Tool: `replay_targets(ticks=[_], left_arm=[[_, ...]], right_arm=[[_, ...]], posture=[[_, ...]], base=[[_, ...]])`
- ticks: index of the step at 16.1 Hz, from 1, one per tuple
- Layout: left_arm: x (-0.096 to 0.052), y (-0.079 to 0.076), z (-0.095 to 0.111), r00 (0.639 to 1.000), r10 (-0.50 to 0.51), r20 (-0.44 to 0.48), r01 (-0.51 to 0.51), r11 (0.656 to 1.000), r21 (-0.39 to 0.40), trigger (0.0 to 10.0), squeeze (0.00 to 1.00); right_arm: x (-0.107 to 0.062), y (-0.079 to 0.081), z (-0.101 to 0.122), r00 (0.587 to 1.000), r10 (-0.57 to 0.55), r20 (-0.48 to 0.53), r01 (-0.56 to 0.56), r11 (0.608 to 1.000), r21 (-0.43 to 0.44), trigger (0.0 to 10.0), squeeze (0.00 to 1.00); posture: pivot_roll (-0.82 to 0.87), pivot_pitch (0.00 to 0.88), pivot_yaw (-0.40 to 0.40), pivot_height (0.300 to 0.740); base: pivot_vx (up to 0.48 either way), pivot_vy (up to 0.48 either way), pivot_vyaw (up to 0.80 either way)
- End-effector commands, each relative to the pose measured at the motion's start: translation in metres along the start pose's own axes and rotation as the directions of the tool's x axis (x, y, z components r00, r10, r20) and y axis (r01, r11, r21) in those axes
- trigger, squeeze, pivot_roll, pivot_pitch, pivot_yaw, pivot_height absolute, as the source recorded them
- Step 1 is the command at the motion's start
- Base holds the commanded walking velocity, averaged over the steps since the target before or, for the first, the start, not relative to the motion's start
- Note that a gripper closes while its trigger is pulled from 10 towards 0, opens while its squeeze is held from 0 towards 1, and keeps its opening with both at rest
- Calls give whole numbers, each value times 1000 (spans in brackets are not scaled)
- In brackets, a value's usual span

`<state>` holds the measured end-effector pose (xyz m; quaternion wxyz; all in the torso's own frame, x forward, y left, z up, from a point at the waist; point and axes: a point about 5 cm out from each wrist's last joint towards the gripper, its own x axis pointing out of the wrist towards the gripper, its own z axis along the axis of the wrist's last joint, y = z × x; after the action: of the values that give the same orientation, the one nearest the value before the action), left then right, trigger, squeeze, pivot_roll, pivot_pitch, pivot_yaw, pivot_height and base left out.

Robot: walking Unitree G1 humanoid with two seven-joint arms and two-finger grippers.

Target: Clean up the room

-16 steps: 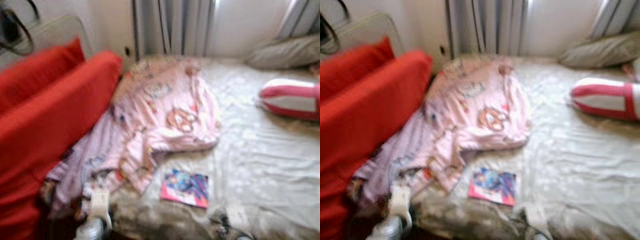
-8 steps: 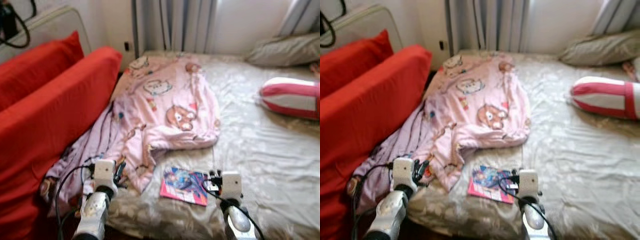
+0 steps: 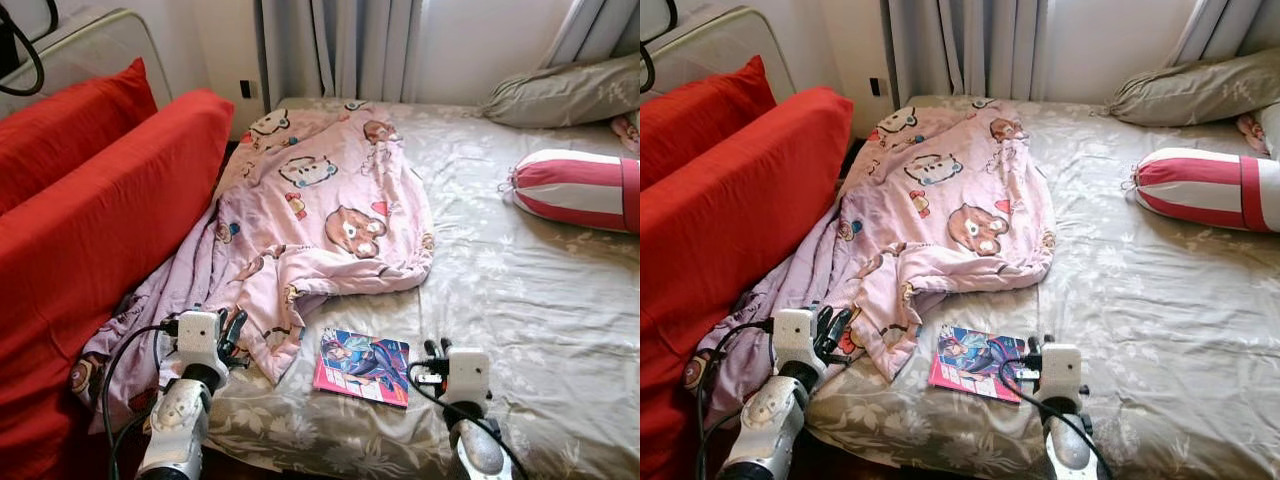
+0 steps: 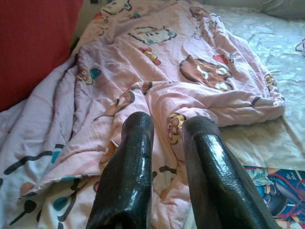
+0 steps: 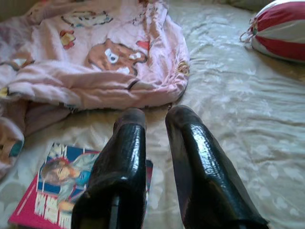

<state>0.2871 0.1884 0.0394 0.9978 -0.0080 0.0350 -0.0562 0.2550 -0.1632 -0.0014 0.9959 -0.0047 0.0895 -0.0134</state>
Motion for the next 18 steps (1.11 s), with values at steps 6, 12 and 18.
replay_targets(ticks=[6, 12, 18], left_arm=[[-4, 9, 0, 1000, 26, -11, -26, 1000, -5, 10000, 0], [-1, 17, 6, 1000, 27, -10, -27, 1000, 4, 10000, 0], [1, 21, 10, 999, 38, -7, -38, 999, 1, 10000, 0]], right_arm=[[-3, -10, 2, 998, -62, 25, 63, 998, -9, 10000, 0], [1, -1, 2, 999, -45, -3, 45, 999, 9, 10000, 0], [1, -1, 3, 999, -42, 9, 42, 999, 3, 10000, 0]], posture=[[-38, 44, -9, 696], [-28, 20, -10, 686], [-13, 51, -14, 676]], base=[[0, 0, 0], [0, 0, 0], [0, 0, 0]])
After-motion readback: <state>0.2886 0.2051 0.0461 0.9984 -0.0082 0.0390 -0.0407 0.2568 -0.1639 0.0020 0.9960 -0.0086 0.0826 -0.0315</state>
